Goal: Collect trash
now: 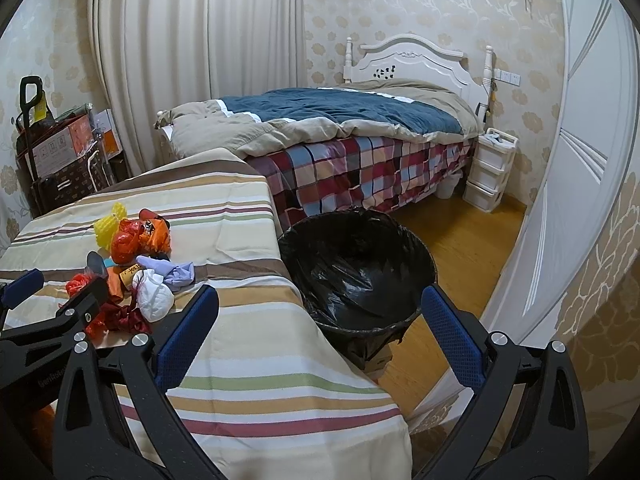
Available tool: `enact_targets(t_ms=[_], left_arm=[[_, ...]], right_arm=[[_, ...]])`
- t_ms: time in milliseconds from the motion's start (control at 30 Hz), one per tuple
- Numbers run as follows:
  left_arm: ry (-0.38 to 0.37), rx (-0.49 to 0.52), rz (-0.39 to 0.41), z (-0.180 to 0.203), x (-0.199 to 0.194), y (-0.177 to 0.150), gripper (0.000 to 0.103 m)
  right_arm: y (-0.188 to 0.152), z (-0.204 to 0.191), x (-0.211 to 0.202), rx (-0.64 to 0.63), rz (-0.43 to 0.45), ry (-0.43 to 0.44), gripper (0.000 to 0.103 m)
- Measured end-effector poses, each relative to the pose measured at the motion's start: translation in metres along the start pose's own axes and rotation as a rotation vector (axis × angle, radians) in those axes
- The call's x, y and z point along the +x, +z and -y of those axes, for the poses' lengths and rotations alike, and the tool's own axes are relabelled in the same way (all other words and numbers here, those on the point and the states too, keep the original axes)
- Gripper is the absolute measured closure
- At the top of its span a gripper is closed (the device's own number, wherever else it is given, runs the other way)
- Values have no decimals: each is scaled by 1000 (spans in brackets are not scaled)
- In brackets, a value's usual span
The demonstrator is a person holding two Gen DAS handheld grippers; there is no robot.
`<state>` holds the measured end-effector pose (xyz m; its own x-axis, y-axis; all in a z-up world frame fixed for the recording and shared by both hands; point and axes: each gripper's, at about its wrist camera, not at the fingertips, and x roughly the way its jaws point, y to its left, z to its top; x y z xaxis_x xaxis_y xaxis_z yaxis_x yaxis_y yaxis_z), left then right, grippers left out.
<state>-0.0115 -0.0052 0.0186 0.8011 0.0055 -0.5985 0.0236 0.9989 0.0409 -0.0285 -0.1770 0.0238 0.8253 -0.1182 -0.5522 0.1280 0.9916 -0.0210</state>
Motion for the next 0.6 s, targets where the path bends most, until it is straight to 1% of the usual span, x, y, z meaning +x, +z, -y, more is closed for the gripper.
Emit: enact_targets(t_ms=[600], left_arm=[[0,0,-5,0,2,-4,7]], right_arm=[[0,1,0,4,-2,1,4]])
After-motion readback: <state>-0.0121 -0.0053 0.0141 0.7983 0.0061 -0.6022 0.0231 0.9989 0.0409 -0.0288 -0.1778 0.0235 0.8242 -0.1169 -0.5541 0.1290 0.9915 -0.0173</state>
